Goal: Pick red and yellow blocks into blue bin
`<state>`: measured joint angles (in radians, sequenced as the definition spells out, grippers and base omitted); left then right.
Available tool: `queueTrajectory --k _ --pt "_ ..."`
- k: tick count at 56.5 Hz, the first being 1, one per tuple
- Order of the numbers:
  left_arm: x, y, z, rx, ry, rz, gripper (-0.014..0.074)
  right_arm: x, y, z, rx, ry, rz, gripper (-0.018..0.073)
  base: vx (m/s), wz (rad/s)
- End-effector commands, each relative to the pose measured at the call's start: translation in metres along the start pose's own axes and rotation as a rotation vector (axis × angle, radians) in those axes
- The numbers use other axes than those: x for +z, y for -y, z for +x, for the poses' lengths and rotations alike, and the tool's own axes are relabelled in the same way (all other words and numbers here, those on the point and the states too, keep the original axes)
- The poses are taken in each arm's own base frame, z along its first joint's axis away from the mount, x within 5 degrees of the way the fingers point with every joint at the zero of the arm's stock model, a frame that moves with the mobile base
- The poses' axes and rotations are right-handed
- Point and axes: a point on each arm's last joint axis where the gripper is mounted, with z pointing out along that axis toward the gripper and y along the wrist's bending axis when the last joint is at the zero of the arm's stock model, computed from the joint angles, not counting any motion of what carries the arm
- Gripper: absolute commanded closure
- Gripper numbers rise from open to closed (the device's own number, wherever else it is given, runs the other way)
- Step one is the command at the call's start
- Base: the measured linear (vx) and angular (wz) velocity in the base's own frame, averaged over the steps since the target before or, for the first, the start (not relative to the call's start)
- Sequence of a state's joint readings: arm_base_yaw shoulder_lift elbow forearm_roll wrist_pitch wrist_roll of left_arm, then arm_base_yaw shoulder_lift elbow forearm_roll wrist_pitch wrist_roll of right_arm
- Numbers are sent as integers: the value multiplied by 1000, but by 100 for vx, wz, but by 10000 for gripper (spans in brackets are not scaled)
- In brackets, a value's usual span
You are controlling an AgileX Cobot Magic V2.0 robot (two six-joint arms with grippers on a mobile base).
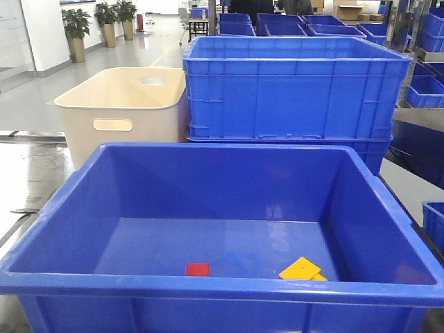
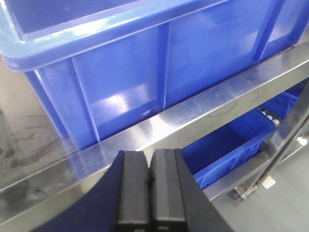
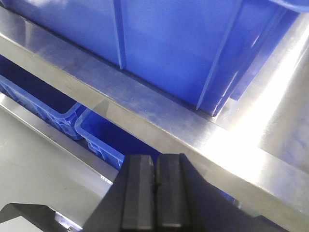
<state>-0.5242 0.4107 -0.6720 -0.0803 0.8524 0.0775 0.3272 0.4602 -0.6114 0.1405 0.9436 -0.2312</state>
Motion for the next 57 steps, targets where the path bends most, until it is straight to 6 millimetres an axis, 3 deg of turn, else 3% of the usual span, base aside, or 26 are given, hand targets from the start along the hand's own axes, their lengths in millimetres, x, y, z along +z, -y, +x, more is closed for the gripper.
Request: queueTrajectory --k 1,12,18,42,50,57 --pt "-3 0 -13 -16 94 3 604 -5 1 -12 -9 83 15 572 0 0" --pt "-2 -2 -12 17 95 -25 603 -5 1 -12 -9 83 15 569 0 0" --pt "2 -9 -2 6 187 -121 603 -5 2 -12 -9 83 16 569 0 0" --pt "24 -25 91 -80 679 -515 603 -5 1 -12 -7 84 13 569 0 0" --pt "35 -29 106 -87 742 -542 603 -5 1 -12 -7 80 12 569 0 0" --pt "35 -29 106 -91 726 -540 603 -5 1 -12 -7 83 13 569 0 0"
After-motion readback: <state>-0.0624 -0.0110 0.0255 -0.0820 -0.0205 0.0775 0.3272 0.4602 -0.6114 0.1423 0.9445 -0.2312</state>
